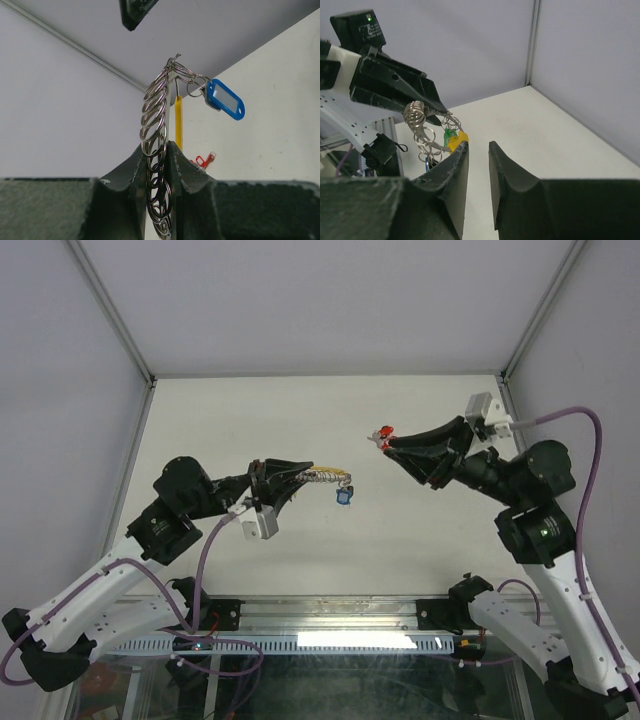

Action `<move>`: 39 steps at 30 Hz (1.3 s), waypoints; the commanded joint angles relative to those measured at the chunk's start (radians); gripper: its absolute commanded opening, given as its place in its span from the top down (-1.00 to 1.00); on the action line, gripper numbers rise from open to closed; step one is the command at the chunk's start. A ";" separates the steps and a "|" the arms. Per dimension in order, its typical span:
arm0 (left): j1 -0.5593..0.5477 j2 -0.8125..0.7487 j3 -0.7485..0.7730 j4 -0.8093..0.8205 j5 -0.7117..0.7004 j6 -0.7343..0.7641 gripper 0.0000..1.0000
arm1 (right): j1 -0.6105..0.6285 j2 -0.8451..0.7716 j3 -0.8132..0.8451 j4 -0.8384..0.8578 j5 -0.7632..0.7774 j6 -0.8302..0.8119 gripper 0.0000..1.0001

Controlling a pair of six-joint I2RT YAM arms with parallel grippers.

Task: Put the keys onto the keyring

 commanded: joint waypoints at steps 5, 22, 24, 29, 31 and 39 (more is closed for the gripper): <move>0.003 -0.020 -0.005 0.006 0.095 0.264 1.00 | 0.000 0.157 0.191 -0.176 -0.113 0.137 0.53; 0.003 0.006 0.031 -0.022 0.137 0.335 1.00 | 0.186 0.217 0.152 -0.163 -0.038 0.088 0.55; 0.002 0.005 0.032 -0.021 0.139 0.334 1.00 | 0.195 0.222 0.149 -0.174 -0.011 0.071 0.55; 0.002 0.001 0.034 -0.022 0.138 0.328 1.00 | 0.204 0.226 0.134 -0.182 0.019 0.045 0.58; 0.002 0.002 0.036 -0.022 0.135 0.325 1.00 | 0.208 0.228 0.130 -0.201 0.020 0.020 0.58; 0.002 0.005 0.046 -0.021 0.125 0.306 1.00 | 0.221 0.218 0.104 -0.229 -0.043 -0.027 0.54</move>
